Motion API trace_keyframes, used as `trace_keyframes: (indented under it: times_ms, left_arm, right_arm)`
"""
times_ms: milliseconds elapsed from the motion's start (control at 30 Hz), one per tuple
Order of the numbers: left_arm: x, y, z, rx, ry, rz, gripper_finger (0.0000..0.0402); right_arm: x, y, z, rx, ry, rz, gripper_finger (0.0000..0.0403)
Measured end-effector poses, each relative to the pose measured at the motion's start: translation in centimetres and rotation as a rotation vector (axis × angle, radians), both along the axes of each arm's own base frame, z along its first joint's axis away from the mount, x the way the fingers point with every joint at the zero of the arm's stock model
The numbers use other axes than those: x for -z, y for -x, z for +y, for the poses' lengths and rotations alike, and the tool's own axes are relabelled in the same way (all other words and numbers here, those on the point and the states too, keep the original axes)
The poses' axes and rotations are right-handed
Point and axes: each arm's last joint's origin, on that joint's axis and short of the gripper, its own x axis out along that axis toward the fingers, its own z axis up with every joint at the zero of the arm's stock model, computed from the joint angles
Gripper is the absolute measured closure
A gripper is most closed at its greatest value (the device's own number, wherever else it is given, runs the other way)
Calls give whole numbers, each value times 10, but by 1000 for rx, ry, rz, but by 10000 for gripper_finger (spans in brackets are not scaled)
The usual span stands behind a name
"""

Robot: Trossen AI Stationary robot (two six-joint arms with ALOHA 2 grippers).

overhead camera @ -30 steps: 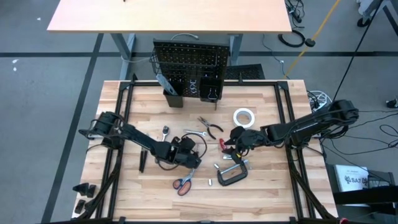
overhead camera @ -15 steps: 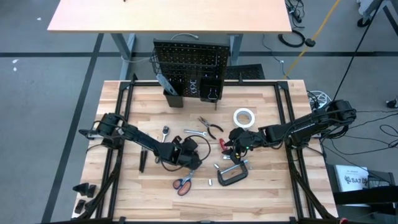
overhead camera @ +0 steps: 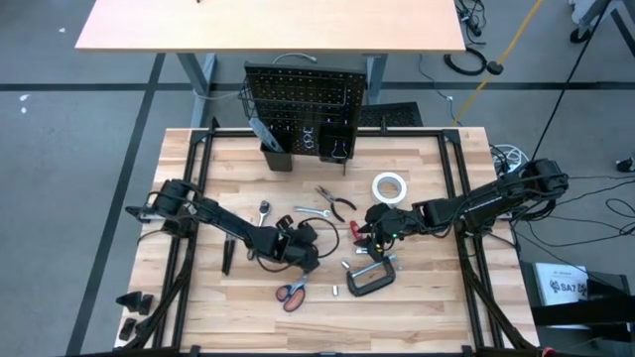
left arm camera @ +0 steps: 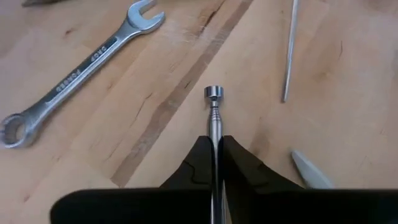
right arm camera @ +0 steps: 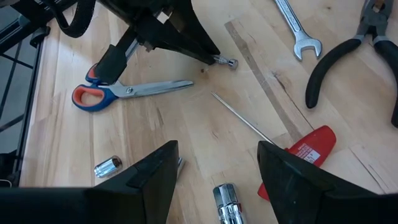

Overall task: Hang tools onto peg board
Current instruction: Put the magnetic pickup tool into the left black bin on the peg board

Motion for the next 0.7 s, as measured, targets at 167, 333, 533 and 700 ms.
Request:
trace_keyframes:
  times_ms: [167, 333, 533, 700]
  left_arm:
    - [-40, 8, -8, 32, -125, -122, 396]
    - [-79, 19, -10, 55, -193, -226, 398]
    - [-117, 40, -10, 34, -317, -366, 399]
    - [-121, 64, -11, 138, -356, -480, 399]
  right_arm:
    - [1, 1, 0, -4, -1, 9, 190]
    - [2, 1, 0, -4, 2, 24, 190]
    - [2, 1, 0, -7, 4, 22, 190]
    - [-4, -2, 11, -96, 59, -66, 190]
